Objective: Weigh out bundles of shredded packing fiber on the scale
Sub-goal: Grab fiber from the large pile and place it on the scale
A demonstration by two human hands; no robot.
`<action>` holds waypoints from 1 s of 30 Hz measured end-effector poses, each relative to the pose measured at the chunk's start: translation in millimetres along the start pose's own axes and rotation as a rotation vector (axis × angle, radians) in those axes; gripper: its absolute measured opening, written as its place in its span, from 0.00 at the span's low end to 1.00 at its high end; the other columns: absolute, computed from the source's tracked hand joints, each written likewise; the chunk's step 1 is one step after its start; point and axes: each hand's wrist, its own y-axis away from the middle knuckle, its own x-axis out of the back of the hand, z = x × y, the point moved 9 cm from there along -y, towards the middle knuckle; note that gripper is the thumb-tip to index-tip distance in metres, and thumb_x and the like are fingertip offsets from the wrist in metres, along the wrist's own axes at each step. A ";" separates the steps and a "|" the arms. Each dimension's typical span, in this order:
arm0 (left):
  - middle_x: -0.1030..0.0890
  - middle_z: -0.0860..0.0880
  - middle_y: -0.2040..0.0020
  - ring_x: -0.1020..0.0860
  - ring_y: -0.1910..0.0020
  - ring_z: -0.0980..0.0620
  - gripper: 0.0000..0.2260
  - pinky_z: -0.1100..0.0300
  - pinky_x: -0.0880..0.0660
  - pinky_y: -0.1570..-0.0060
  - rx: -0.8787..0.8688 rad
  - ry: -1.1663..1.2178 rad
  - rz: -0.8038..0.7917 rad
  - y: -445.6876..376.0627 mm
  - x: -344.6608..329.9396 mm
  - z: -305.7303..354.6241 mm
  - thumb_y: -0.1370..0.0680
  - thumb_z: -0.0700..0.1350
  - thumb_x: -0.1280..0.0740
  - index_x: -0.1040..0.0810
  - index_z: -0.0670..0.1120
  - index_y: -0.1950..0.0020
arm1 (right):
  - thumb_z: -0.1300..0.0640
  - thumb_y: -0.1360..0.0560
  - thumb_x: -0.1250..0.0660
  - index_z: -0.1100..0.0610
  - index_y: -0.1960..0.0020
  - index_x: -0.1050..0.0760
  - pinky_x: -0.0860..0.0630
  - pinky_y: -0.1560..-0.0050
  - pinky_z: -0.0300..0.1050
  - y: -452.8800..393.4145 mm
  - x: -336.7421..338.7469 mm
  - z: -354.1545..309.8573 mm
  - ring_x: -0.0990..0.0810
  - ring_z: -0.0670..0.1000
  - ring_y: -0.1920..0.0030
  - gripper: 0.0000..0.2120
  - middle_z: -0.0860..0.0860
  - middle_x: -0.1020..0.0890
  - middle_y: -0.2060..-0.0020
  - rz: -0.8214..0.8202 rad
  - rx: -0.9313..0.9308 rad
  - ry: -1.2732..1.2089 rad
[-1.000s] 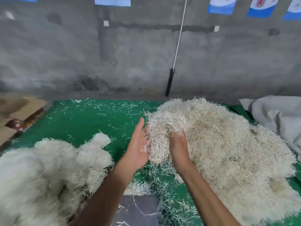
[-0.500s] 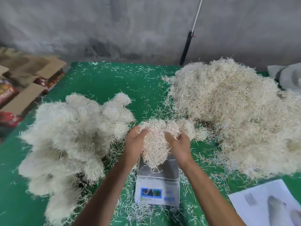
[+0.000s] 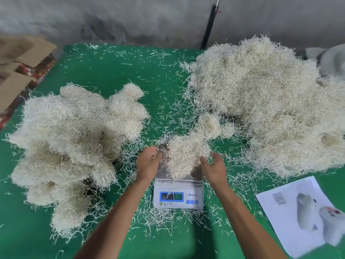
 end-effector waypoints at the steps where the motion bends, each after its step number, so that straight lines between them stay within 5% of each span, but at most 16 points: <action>1: 0.21 0.52 0.36 0.23 0.38 0.52 0.15 0.62 0.27 0.40 -0.016 -0.002 -0.004 2.8 -1.3 0.9 0.20 0.46 0.31 0.24 0.47 0.33 | 0.51 0.19 0.31 0.61 0.21 0.38 0.23 0.53 0.33 0.1 -0.1 2.2 0.20 0.45 0.54 0.31 0.47 0.23 0.41 0.009 0.003 -0.008; 4: 0.20 0.53 0.40 0.22 0.41 0.57 0.14 0.61 0.25 0.38 -0.028 0.017 0.007 11.3 -0.9 1.2 0.20 0.46 0.31 0.23 0.47 0.35 | 0.51 0.18 0.31 0.60 0.19 0.42 0.25 0.46 0.31 2.2 0.6 6.3 0.20 0.56 0.39 0.34 0.55 0.27 0.29 0.034 0.005 -0.023; 7: 0.20 0.56 0.42 0.22 0.44 0.61 0.12 0.65 0.25 0.43 -0.019 0.016 0.006 18.4 -1.2 1.3 0.20 0.45 0.31 0.23 0.48 0.36 | 0.52 0.18 0.31 0.61 0.19 0.45 0.33 0.25 0.50 1.4 1.7 5.4 0.31 0.59 0.25 0.36 0.57 0.35 0.22 0.031 0.008 -0.045; 9: 0.20 0.56 0.42 0.22 0.45 0.62 0.12 0.67 0.25 0.47 -0.008 -0.004 0.008 22.2 -3.5 -0.4 0.20 0.45 0.32 0.23 0.49 0.37 | 0.51 0.18 0.31 0.61 0.18 0.46 0.35 0.22 0.59 0.5 1.7 4.3 0.35 0.60 0.22 0.37 0.57 0.37 0.20 0.020 0.009 -0.057; 14: 0.19 0.50 0.40 0.19 0.45 0.51 0.14 0.53 0.20 0.43 -0.061 -0.034 0.025 31.1 -9.9 9.8 0.20 0.43 0.32 0.23 0.43 0.35 | 0.52 0.20 0.29 0.60 0.18 0.47 0.37 0.21 0.57 -10.4 -0.9 -0.2 0.37 0.58 0.21 0.39 0.57 0.38 0.20 -0.011 0.022 -0.109; 18: 0.18 0.51 0.47 0.17 0.59 0.44 0.13 0.48 0.18 0.65 -0.049 -0.078 0.086 34.5 -16.8 18.6 0.21 0.43 0.33 0.22 0.45 0.36 | 0.47 0.20 0.29 0.60 0.18 0.46 0.35 0.22 0.57 -22.4 1.6 -0.9 0.35 0.59 0.22 0.40 0.56 0.38 0.20 -0.043 0.040 -0.154; 21: 0.18 0.51 0.50 0.19 0.62 0.42 0.09 0.44 0.20 0.67 0.053 -0.029 0.112 29.8 -24.4 11.3 0.20 0.45 0.33 0.21 0.48 0.41 | 0.44 0.21 0.30 0.59 0.18 0.45 0.36 0.23 0.53 -39.4 3.6 -1.8 0.33 0.58 0.23 0.41 0.56 0.36 0.21 -0.067 0.066 -0.148; 27: 0.17 0.50 0.54 0.25 0.70 0.51 0.11 0.62 0.29 0.79 0.063 -0.033 0.162 35.1 -22.1 8.9 0.19 0.54 0.33 0.22 0.50 0.42 | 0.41 0.21 0.31 0.58 0.17 0.44 0.31 0.36 0.34 -51.4 -1.3 -2.4 0.22 0.52 0.37 0.40 0.53 0.25 0.32 -0.128 0.091 -0.121; 30: 0.17 0.51 0.50 0.26 0.69 0.51 0.07 0.61 0.30 0.76 0.078 -0.005 0.150 36.4 -22.0 5.7 0.19 0.51 0.33 0.22 0.50 0.43 | 0.41 0.21 0.31 0.56 0.18 0.43 0.26 0.31 0.45 -50.7 -9.3 -6.1 0.22 0.55 0.35 0.39 0.58 0.24 0.32 -0.167 0.095 -0.121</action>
